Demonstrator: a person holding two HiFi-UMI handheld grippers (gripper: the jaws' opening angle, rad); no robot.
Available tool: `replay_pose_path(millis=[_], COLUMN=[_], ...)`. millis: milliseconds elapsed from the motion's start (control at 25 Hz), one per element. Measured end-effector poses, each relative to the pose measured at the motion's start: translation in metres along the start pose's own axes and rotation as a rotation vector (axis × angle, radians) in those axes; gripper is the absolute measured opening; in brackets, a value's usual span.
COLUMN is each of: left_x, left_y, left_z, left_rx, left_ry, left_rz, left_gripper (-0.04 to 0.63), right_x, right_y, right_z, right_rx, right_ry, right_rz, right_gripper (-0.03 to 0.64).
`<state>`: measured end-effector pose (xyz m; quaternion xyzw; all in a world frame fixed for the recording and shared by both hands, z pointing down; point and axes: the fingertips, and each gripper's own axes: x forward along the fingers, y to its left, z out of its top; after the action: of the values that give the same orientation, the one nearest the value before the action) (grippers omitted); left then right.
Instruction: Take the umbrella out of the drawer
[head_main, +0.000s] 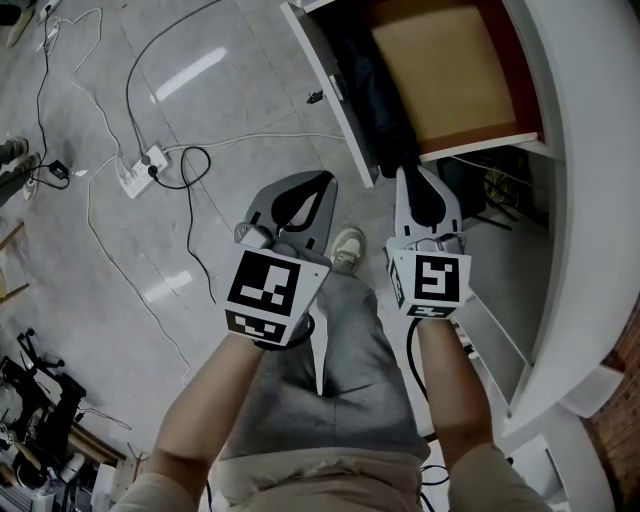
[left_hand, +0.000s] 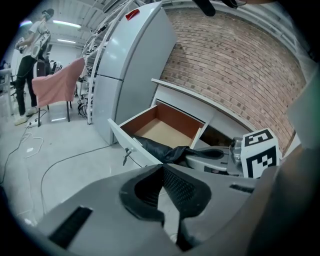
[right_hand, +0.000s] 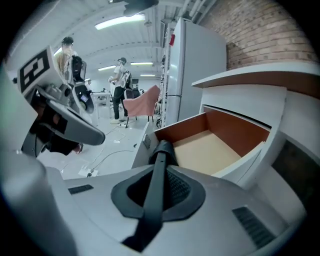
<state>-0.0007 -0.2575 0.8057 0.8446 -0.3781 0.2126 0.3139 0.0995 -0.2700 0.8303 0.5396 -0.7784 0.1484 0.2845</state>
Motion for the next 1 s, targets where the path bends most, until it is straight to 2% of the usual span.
replay_pose_path(millis=[120, 280, 480, 720, 1000], left_x=[-0.004, -0.011, -0.031, -0.066, -0.123], left_y=[-0.005, -0.014, -0.021, -0.040, -0.068], left_z=[0.001, 0.010, 0.035, 0.074, 0.138], left_rx=[0.018, 0.035, 0.065, 0.112, 0.173], left_ry=[0.009, 0.006, -0.009, -0.035, -0.102], left_rz=[-0.012, -0.023, -0.023, -0.025, -0.017], left_gripper=[0.008, 0.008, 0.008, 0.008, 0.008], right_x=[-0.009, -0.027, -0.059, -0.106, -0.168], right_y=[-0.003, -0.005, -0.006, -0.008, -0.015], right_z=[0.002, 0.003, 0.029, 0.089, 0.179], right_rx=[0.075, 0.107, 0.150, 0.212, 0.209], right_ry=[-0.016, -0.003, 0.001, -0.057, -0.173], right_rz=[0.005, 0.009, -0.001, -0.020, -0.030], right_gripper=[0.020, 0.020, 0.020, 0.020, 0.020])
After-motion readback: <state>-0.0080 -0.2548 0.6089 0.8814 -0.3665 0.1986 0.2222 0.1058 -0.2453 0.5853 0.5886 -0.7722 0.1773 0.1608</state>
